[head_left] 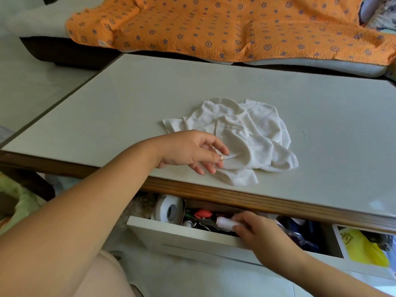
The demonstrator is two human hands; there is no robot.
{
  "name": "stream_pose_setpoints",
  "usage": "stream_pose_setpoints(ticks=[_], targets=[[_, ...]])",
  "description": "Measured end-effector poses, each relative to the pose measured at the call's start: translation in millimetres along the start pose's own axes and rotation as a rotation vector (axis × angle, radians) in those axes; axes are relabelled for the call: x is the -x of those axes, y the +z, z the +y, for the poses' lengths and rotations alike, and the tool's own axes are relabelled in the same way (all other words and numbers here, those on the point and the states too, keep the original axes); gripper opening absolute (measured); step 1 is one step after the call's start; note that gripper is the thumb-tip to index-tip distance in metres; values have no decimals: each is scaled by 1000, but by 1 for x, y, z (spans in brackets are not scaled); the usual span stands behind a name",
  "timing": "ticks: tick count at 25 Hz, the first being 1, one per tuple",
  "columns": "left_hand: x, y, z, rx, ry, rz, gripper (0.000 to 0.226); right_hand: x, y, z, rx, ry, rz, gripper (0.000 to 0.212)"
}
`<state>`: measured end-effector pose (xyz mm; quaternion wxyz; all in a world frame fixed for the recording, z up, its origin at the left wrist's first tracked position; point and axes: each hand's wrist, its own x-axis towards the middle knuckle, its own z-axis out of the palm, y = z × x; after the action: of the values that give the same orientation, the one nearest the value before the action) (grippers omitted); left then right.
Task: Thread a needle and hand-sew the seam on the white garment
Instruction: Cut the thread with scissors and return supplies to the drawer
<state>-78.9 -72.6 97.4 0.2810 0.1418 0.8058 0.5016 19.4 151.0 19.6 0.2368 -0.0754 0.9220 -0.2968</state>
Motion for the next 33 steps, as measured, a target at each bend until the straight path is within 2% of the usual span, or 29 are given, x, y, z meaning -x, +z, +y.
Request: stream_pose_setpoints(ticks=[3, 6, 8, 11, 16, 19, 21, 22, 23, 25, 28, 33], targets=[[8, 3, -4, -18, -28, -28, 20, -17, 7, 10, 64, 33, -15, 17], [12, 5, -7, -40, -51, -48, 21, -32, 12, 12, -8, 81, -130, 19], [13, 6, -8, -59, -58, -49, 21, -47, 22, 11, 98, 66, -191, 24], [15, 8, -10, -79, -59, -41, 21, -67, 39, 7, 338, -10, -182, 30], [15, 7, -11, -89, -63, -40, 20, -51, 44, 2, 351, -36, -136, 29], [11, 8, -4, -100, -45, -36, 20, -22, 29, -6, 341, -94, -139, 45], [10, 10, -1, -107, -31, -36, 19, -2, 19, -12, 315, -196, -226, 54], [9, 10, 0, -106, -28, -35, 20, 7, 18, -14, 394, -255, -267, 66], [8, 11, 1, -105, -27, -34, 20, 14, 19, -12, 515, -327, -245, 76], [5, 12, 4, -107, -22, -32, 22, 18, 29, -2, 719, -466, -16, 83], [2, 14, 7, -108, -11, -19, 22, 16, 38, 4, 742, -558, 238, 84], [-2, 20, 8, -117, -11, -34, 22, 1, 31, 14, 765, -493, 441, 106]])
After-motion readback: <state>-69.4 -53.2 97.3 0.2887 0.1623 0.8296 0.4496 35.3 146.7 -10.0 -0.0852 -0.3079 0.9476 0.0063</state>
